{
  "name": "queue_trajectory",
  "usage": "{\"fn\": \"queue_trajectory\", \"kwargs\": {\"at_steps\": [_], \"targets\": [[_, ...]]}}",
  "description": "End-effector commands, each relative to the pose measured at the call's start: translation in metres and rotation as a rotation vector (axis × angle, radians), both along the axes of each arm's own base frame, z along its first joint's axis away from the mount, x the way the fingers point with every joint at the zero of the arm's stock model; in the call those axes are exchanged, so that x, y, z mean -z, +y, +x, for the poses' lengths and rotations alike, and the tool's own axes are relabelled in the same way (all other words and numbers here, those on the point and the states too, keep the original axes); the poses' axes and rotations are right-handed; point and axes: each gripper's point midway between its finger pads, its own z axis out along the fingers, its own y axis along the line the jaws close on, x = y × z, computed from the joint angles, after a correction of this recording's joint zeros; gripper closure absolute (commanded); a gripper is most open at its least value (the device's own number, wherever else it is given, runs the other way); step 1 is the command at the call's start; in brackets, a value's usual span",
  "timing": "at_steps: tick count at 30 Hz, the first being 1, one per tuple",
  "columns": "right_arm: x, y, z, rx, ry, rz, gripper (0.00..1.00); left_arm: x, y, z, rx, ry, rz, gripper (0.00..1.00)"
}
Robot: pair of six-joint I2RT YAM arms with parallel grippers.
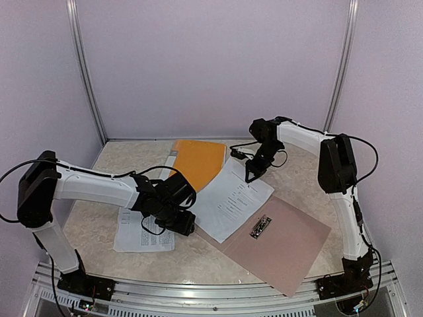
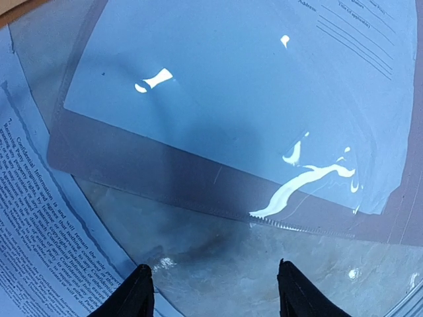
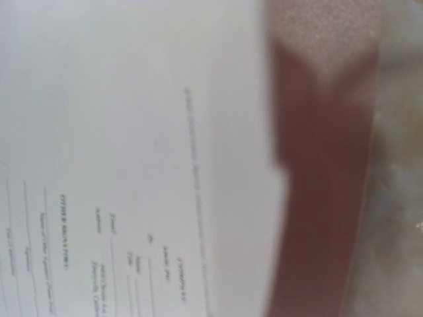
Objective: Put the files into the folder
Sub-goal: Insert the folder to form pockets on the folder.
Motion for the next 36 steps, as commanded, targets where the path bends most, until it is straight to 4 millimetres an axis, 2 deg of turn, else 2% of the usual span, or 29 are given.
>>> {"fn": "queue_trajectory", "kwargs": {"at_steps": [1, 4, 10, 23, 36], "targets": [[0.006, 0.003, -0.005, -0.013, 0.014, -0.020, 1.00, -0.002, -0.013, -0.001, -0.013, 0.028, -0.092, 0.39], [0.007, 0.002, -0.006, -0.010, 0.017, -0.023, 1.00, 0.001, -0.021, -0.001, 0.012, 0.047, -0.116, 0.40], [0.006, 0.002, -0.004, -0.011, 0.008, -0.020, 1.00, 0.017, -0.017, 0.005, 0.004, 0.082, -0.110, 0.40], [0.005, 0.002, -0.001, -0.007, 0.001, -0.025, 1.00, 0.037, -0.009, 0.009, -0.088, 0.127, -0.109, 0.40], [0.005, 0.007, -0.005, -0.033, 0.013, -0.001, 1.00, 0.048, -0.013, 0.006, -0.116, 0.148, -0.127, 0.40]]}}
